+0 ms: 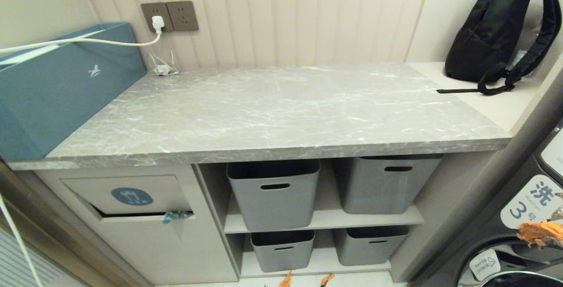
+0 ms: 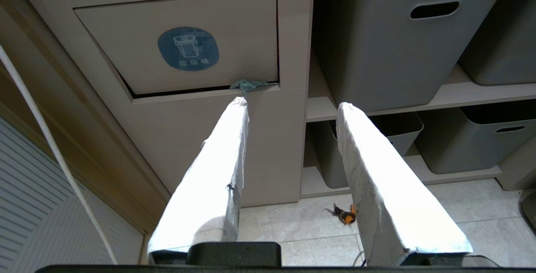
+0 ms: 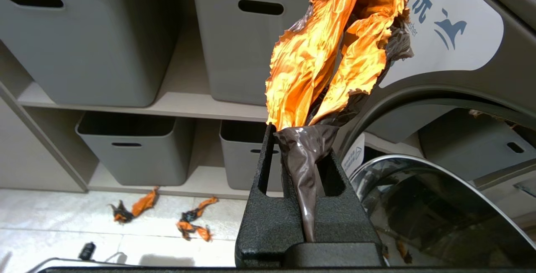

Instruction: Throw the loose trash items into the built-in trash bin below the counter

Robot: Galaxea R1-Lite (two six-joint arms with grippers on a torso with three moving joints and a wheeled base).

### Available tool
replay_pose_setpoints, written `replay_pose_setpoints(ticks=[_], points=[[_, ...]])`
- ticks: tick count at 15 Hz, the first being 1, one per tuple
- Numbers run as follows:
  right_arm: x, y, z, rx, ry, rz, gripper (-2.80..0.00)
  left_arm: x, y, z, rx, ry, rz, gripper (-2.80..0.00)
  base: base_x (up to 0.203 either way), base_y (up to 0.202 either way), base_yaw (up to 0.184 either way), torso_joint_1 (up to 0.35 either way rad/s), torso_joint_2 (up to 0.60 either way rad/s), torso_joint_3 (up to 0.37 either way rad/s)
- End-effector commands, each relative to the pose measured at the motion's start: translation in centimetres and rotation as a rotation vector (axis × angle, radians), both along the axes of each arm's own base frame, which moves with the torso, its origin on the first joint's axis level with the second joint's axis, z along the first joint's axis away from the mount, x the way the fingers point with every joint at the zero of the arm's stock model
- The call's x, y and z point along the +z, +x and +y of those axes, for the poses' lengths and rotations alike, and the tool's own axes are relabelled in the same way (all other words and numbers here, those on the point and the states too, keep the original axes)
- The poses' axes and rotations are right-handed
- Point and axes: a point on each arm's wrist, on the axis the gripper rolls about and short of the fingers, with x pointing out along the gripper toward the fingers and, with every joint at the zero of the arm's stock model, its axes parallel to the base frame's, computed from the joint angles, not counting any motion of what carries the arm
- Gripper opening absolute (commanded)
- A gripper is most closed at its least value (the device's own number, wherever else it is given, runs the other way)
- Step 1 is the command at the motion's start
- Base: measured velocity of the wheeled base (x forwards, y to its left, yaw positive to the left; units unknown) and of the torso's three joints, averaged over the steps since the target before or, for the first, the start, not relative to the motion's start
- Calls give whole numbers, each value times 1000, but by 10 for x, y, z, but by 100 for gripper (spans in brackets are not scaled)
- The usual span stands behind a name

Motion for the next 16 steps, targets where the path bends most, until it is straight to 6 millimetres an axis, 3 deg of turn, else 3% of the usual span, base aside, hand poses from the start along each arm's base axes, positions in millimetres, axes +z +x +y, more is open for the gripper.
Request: replay_pose_setpoints(ticks=[1,16], points=[[0,0,0,1,7,-1,-280,0,0,0,0,2,1,-280,0,0,0,0,0,0],[0,0,0,-18,67,-7,-280,0,0,0,1,0,-1,-280,0,0,0,0,0,0]])
